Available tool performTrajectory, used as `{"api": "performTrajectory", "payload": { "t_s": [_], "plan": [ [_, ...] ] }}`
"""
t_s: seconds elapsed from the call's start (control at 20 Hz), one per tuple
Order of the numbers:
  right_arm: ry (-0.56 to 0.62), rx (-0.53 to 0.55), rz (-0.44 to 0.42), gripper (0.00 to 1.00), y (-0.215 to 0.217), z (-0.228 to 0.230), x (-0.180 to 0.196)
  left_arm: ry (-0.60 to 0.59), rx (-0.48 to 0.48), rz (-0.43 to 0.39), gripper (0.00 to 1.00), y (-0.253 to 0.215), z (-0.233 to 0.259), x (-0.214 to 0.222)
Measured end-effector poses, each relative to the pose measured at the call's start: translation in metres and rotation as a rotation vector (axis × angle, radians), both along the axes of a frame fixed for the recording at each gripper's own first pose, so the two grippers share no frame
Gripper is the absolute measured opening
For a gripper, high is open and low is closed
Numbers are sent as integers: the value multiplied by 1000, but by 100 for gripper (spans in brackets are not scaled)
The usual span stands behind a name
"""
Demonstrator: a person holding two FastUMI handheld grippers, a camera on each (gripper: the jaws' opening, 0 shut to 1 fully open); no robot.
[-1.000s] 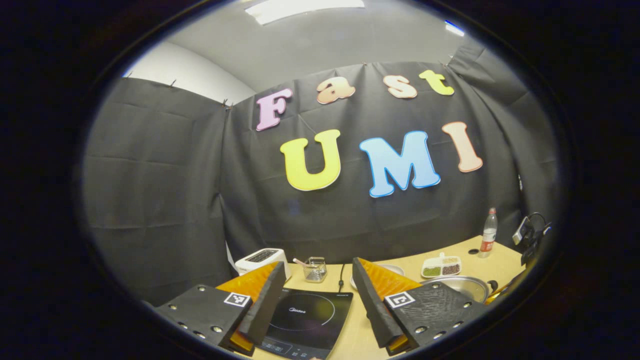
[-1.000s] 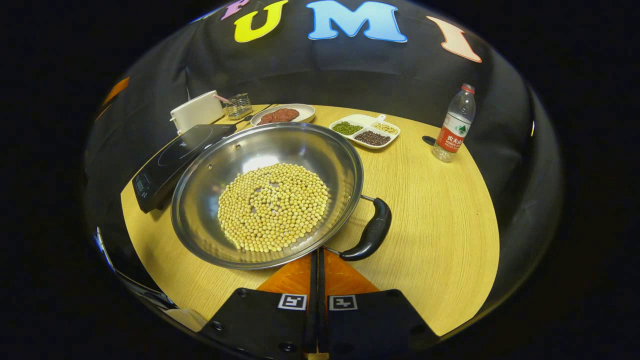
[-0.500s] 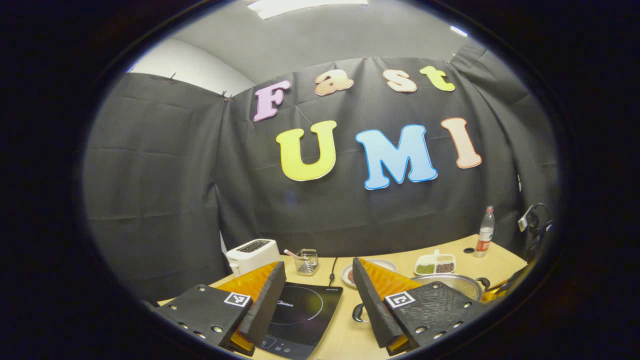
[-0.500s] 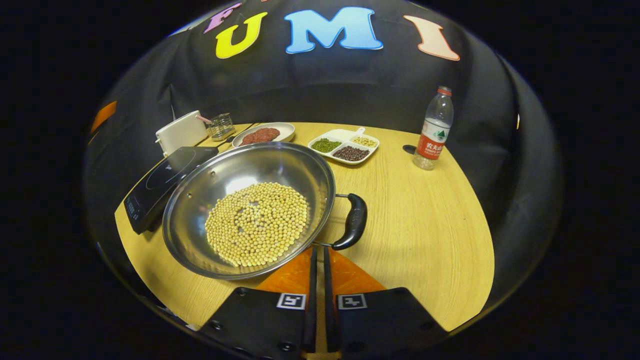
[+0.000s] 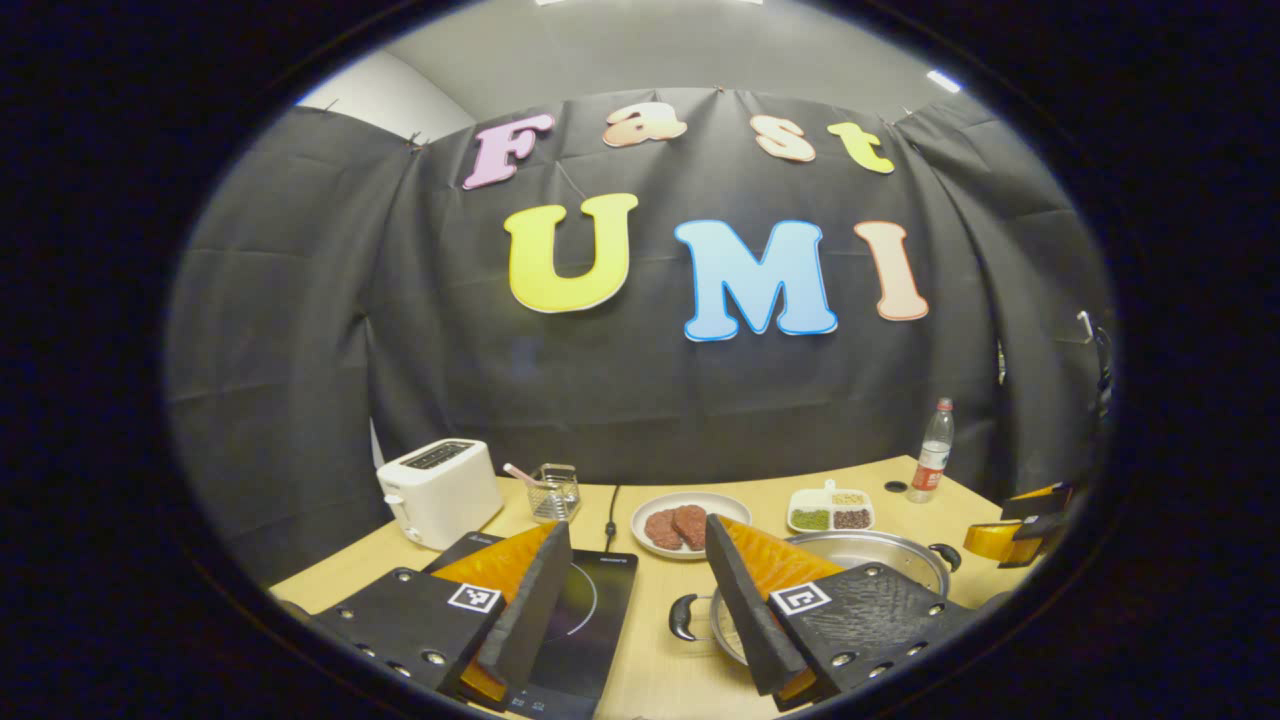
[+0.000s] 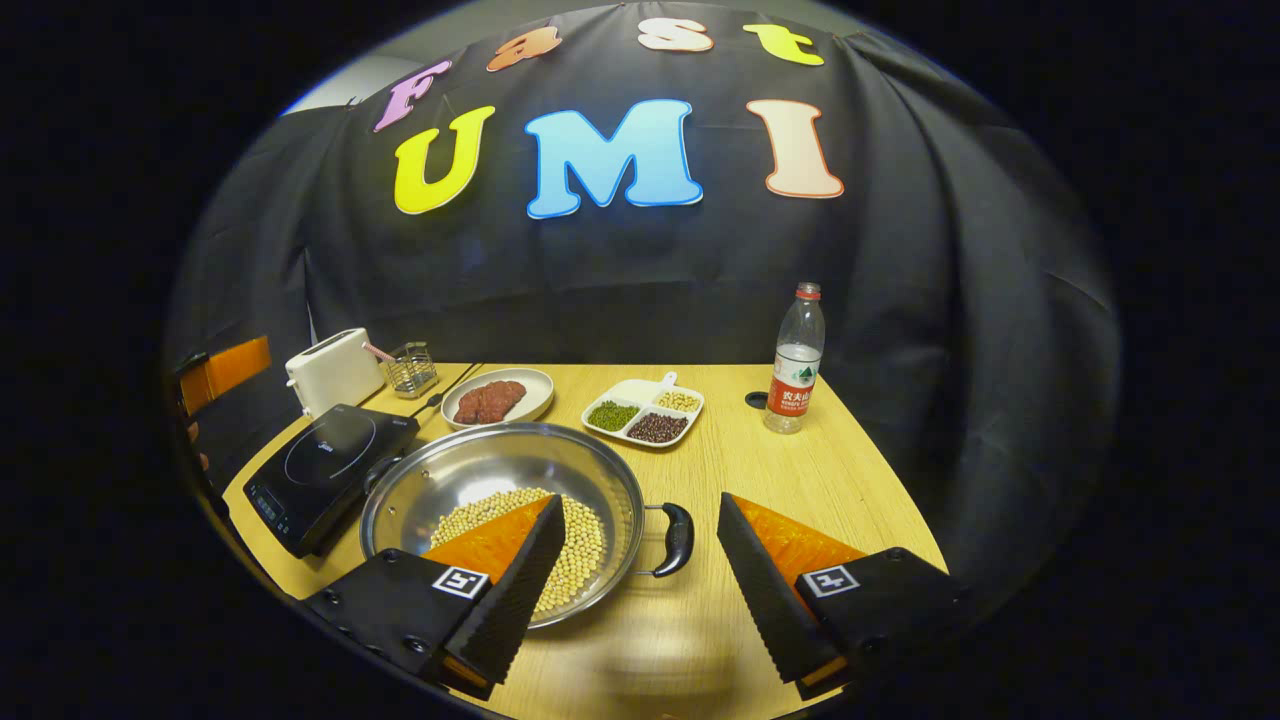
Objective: First push the handle of the pot to place it horizontally, then grasp the pot with both hands and set it on the induction cooktop.
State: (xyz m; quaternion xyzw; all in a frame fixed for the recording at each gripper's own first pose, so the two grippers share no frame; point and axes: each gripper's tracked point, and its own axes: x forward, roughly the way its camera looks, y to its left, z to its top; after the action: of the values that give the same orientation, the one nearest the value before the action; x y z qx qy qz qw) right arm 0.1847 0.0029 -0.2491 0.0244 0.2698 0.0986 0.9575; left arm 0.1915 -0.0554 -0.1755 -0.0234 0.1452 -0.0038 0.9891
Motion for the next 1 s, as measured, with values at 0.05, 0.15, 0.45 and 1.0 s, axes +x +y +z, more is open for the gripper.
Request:
{"api": "performTrajectory", "payload": {
  "t_s": [0.05,0.15,0.45,1.0],
  "plan": [
    [7,-2,-11,98,1,-1,1,18,-13,-22,80,-4,-8,5],
    [22,-6,-35,94,2,-4,3,52,-35,-59,80,-12,-26,15],
    [60,-24,-65,94,5,-18,14,177,-81,-139,80,-32,-78,35],
    [114,-78,-77,98,6,-49,33,387,-84,-208,83,-60,-162,42]
  ]
}}
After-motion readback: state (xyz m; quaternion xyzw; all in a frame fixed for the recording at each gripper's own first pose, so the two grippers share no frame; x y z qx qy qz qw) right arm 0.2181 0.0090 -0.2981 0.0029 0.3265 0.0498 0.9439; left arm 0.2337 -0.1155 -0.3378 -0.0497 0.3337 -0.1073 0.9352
